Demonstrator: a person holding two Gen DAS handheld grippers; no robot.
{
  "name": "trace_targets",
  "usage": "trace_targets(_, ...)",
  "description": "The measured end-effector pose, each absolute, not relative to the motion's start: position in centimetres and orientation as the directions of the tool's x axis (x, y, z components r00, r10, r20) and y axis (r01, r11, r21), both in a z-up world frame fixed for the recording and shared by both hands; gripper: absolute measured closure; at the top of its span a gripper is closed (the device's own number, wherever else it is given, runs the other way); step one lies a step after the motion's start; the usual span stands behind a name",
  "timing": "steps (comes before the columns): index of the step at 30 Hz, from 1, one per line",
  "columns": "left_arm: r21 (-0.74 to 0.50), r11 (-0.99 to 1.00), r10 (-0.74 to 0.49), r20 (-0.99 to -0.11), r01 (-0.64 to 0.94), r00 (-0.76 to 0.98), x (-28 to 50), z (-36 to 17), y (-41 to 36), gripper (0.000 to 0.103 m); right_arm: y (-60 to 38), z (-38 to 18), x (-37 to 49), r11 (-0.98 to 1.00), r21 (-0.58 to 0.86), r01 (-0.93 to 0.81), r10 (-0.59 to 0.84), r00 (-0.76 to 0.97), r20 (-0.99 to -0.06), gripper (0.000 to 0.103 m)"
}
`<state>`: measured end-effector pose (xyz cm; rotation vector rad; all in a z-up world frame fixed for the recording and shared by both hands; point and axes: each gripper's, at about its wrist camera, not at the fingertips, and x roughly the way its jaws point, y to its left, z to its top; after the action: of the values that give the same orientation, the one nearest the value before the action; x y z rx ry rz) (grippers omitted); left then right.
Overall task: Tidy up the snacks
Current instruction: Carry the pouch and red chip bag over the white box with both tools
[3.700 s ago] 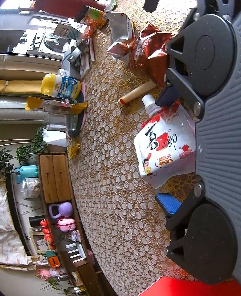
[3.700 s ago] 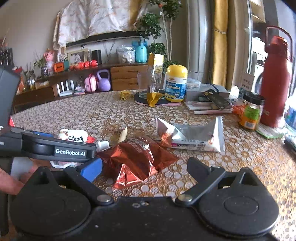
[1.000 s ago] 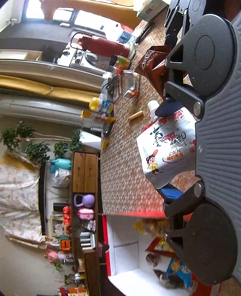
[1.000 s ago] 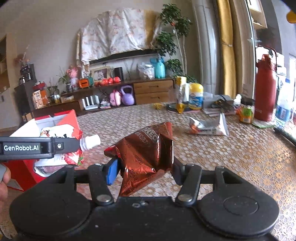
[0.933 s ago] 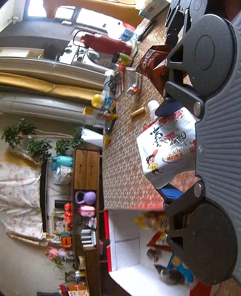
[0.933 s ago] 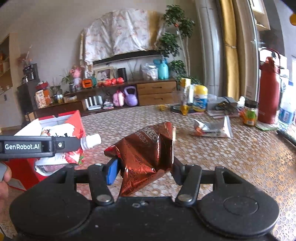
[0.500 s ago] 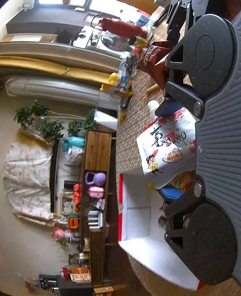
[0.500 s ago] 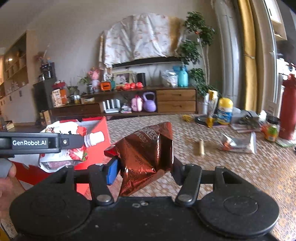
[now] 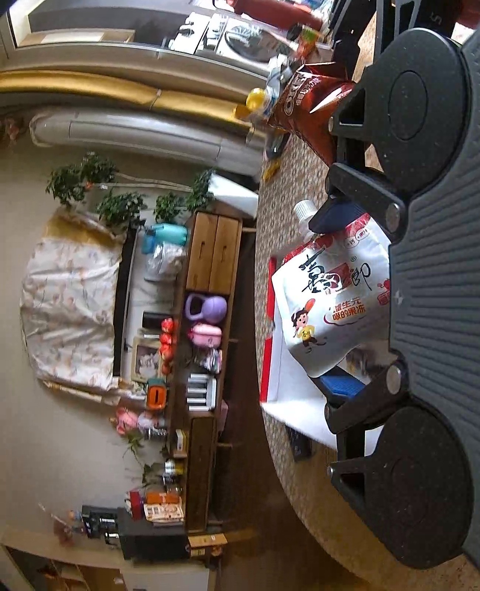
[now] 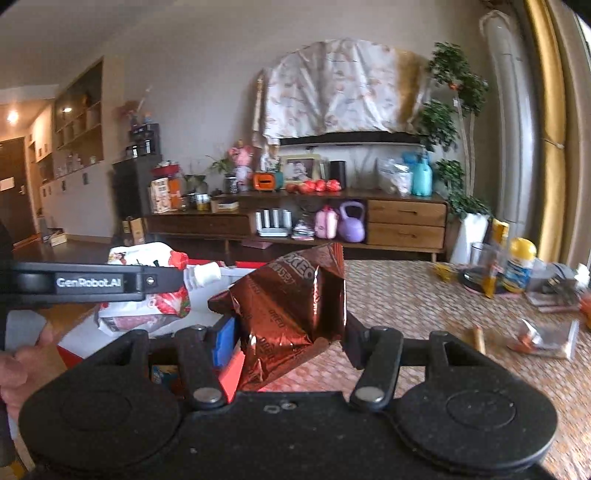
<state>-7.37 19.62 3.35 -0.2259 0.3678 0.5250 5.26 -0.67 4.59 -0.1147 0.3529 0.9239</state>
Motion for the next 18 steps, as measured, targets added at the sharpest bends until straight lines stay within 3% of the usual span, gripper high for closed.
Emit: trace_targets(18, -0.123, 0.797, 0.467, -0.496, -0.592, 0.732, -7.7, -0.7, 25.1, 0.025, 6.7, 1.7, 3.7, 0.489, -0.014, -0.872, 0.777, 0.443, -0.447, 0.046)
